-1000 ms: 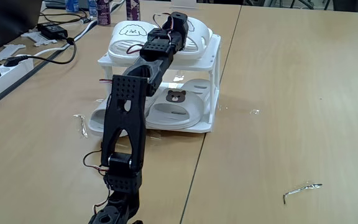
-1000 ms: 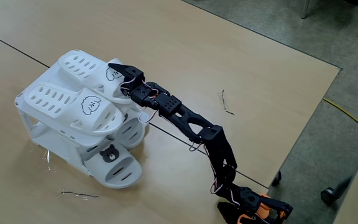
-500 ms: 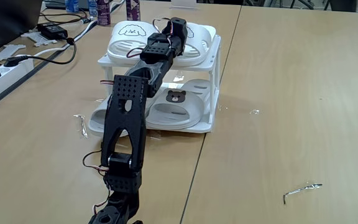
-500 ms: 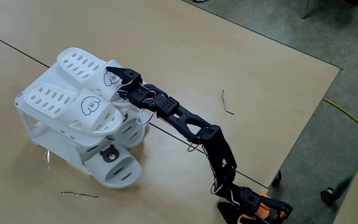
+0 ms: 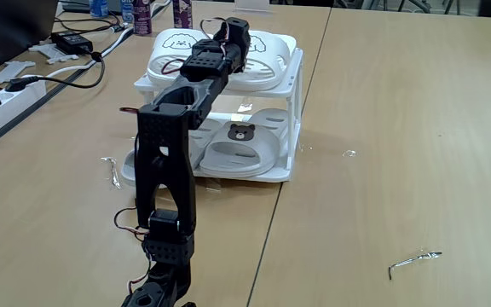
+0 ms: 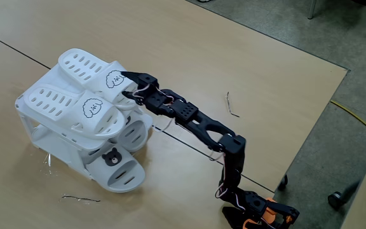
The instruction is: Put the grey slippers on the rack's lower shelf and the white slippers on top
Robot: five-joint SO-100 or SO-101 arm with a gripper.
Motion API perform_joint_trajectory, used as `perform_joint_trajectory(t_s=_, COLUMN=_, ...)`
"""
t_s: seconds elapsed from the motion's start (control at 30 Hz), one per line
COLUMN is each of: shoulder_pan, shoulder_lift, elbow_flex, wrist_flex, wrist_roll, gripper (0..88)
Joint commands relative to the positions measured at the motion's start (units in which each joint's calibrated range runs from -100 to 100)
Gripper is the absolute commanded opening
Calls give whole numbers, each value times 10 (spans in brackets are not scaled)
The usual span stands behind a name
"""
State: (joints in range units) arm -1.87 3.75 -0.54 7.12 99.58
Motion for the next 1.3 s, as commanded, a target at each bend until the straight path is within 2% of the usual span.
perform_joint_trajectory(t_s=0.0, shoulder_pan=4, shoulder_lift=-140, elbow_flex=82, wrist_flex=-1, wrist_roll=4, gripper=286)
perform_joint_trajectory(t_s=0.13, shoulder_pan=6, shoulder_lift=-234, elbow_flex=159, wrist_flex=-6, wrist_roll=4, gripper=262)
perform_joint_trajectory(t_s=0.17, shoulder_pan=11, shoulder_lift=-255, elbow_flex=160, wrist_flex=-7, wrist_roll=4, gripper=210)
perform_joint_trajectory(t_s=0.23, shoulder_pan=13, shoulder_lift=-292, elbow_flex=159, wrist_flex=-7, wrist_roll=4, gripper=46)
perform_joint_trajectory(t_s=0.27, shoulder_pan=14, shoulder_lift=-311, elbow_flex=159, wrist_flex=-7, wrist_roll=4, gripper=0)
perform_joint_trajectory(t_s=0.3, shoulder_pan=20, shoulder_lift=-337, elbow_flex=164, wrist_flex=-8, wrist_roll=4, gripper=21)
perform_joint_trajectory(t_s=0.4, shoulder_pan=21, shoulder_lift=-430, elbow_flex=243, wrist_flex=-33, wrist_roll=4, gripper=6)
perform_joint_trajectory(t_s=0.63, shoulder_pan=15, shoulder_lift=-693, elbow_flex=738, wrist_flex=-474, wrist_roll=4, gripper=6)
perform_joint_trajectory(t_s=0.83, shoulder_pan=11, shoulder_lift=-778, elbow_flex=991, wrist_flex=-627, wrist_roll=4, gripper=6)
perform_joint_trajectory(t_s=1.03, shoulder_pan=-86, shoulder_lift=-836, elbow_flex=999, wrist_flex=-800, wrist_roll=4, gripper=6)
perform_joint_trajectory(t_s=1.1, shoulder_pan=-88, shoulder_lift=-874, elbow_flex=1000, wrist_flex=-868, wrist_roll=4, gripper=6)
perform_joint_trajectory(t_s=1.27, shoulder_pan=-87, shoulder_lift=-998, elbow_flex=1000, wrist_flex=-925, wrist_roll=4, gripper=6)
